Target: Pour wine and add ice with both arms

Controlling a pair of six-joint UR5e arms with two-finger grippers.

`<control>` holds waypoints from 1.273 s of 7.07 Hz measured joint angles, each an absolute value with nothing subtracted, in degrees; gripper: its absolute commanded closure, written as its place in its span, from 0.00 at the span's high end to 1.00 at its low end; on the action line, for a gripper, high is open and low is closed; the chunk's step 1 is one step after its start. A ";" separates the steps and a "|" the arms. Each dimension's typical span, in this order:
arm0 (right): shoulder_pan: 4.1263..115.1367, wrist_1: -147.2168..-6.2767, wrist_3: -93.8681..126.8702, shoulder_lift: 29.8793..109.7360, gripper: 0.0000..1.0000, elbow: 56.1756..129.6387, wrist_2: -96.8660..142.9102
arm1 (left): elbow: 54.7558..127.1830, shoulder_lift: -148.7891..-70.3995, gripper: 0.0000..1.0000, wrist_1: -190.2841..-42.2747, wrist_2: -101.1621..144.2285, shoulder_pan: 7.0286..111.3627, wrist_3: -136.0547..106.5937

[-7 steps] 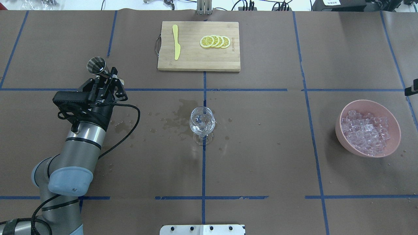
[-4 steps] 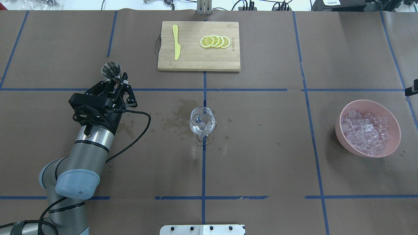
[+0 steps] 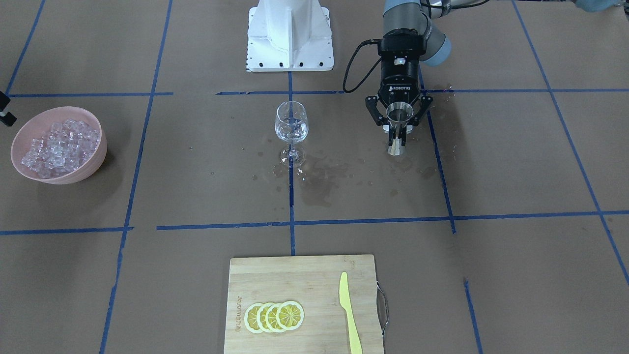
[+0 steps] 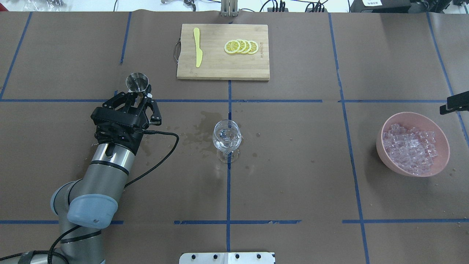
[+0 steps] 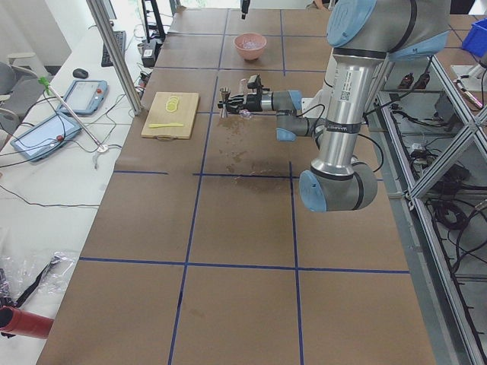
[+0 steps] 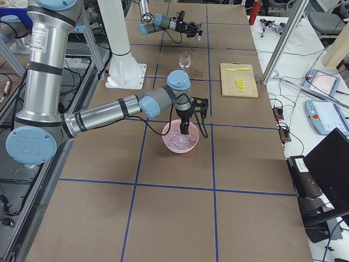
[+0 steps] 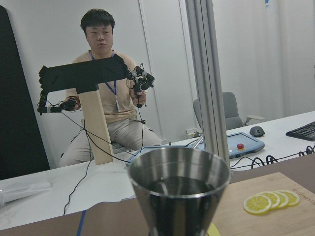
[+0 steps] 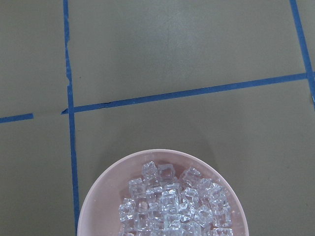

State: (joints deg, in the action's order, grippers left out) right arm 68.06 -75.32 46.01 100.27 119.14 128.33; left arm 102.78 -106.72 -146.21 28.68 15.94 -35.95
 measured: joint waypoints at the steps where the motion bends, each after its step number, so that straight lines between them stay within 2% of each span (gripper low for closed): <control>1: 66.75 -75.32 46.56 100.23 1.00 119.37 127.35 | 103.17 -107.03 0.00 -146.28 28.66 15.27 -35.12; 9: 65.66 -75.32 46.85 100.19 1.00 119.41 126.65 | 103.49 -115.37 0.00 -139.67 28.73 9.62 -29.53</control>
